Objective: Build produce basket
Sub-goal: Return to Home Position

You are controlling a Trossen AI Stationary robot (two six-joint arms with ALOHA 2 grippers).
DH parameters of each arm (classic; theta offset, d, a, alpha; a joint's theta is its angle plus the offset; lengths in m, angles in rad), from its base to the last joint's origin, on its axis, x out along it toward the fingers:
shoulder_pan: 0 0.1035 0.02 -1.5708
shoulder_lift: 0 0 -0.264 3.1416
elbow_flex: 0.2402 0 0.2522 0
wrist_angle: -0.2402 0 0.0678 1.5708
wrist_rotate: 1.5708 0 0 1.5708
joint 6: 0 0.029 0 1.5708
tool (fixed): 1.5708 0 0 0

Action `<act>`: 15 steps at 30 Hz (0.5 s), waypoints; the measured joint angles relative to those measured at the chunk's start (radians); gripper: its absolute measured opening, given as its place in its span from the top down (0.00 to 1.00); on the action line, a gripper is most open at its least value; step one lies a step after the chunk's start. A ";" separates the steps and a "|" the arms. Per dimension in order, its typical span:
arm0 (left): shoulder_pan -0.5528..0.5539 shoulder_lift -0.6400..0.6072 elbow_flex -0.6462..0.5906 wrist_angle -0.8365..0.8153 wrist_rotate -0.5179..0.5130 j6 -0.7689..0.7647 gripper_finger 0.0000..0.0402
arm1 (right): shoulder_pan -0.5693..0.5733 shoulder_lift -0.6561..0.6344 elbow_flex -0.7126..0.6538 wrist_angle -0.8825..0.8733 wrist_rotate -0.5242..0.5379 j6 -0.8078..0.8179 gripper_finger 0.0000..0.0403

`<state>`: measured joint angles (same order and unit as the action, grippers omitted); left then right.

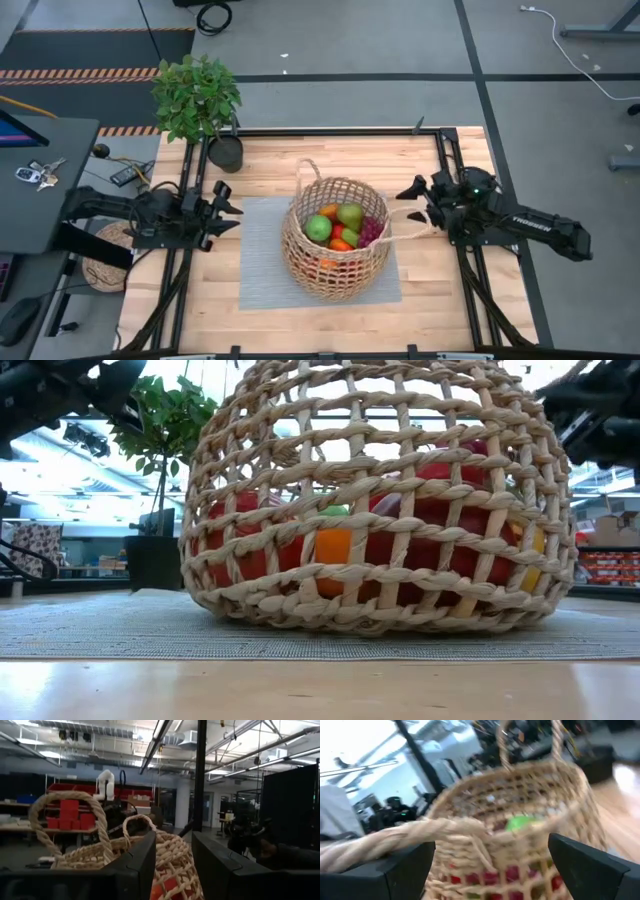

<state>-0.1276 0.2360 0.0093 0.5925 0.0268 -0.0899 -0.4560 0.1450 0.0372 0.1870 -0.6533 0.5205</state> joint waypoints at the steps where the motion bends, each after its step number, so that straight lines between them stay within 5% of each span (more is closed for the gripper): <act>1: 0.000 -0.010 0.000 -0.003 0.001 0.007 0.67 | -0.014 -0.020 0.000 0.007 -0.029 -0.005 0.02; 11: -0.001 -0.048 0.000 -0.069 0.055 0.018 0.67 | -0.181 -0.141 0.045 -0.068 -0.386 -0.068 0.02; 15: -0.001 -0.047 0.000 -0.099 0.051 0.029 0.69 | -0.206 -0.140 0.046 -0.052 -0.309 -0.088 0.02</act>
<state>-0.1284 0.1886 0.0090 0.4940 0.0778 -0.0612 -0.6616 0.0055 0.0834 0.1353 -0.9626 0.4328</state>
